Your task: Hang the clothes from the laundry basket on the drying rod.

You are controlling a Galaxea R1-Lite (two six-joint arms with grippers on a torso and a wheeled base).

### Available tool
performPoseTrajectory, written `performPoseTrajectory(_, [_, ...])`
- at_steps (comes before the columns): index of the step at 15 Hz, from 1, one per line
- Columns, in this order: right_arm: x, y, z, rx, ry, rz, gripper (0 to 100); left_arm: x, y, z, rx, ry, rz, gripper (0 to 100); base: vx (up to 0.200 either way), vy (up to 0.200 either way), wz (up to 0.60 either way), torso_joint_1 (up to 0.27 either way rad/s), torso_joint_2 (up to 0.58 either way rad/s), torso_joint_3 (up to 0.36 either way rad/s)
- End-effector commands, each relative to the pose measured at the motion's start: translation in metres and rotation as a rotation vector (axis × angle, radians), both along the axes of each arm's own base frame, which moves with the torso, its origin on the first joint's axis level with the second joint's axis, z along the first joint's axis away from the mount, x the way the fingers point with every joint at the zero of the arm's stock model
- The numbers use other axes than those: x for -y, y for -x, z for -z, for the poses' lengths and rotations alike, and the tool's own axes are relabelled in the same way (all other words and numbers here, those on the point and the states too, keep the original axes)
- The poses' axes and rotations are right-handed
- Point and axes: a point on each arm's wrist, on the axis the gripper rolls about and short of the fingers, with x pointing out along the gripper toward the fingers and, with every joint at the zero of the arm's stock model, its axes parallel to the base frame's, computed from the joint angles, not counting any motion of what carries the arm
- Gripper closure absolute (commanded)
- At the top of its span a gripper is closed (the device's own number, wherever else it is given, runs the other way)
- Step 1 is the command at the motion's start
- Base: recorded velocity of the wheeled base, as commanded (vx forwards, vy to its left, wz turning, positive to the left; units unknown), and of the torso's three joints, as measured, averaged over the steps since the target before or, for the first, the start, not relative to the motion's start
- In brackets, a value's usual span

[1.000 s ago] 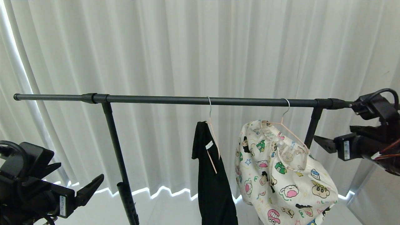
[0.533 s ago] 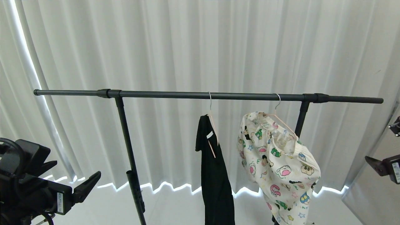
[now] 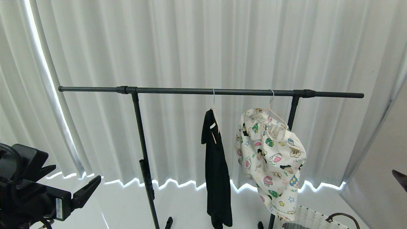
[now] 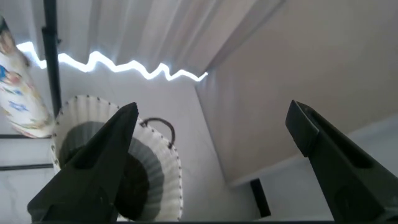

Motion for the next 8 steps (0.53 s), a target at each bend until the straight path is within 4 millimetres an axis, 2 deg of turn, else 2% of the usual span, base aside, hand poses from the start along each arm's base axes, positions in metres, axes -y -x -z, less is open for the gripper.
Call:
performPoseTrajectory(1, [0.001, 0.002, 0.0, 0.003, 0.0, 0.008, 0, 0.0, 0.001, 0.001, -0.001, 0.0, 0.0, 0, -0.2, 0.0, 0.0, 0.007, 0.0, 0.002])
performPoseTrajectory(4, [0.001, 0.004, 0.006, -0.014, 0.0, 0.008, 0, 0.0, 0.002, 0.002, -0.005, 0.0, 0.001, 0, -0.2, 0.0, 0.0, 0.007, 0.0, 0.002])
performPoseTrajectory(8, [0.001, 0.006, 0.01, -0.025, 0.0, 0.008, 0, 0.0, 0.014, 0.011, -0.014, 0.0, 0.001, 0, 0.0, 0.0, 0.0, 0.0, 0.0, 0.0])
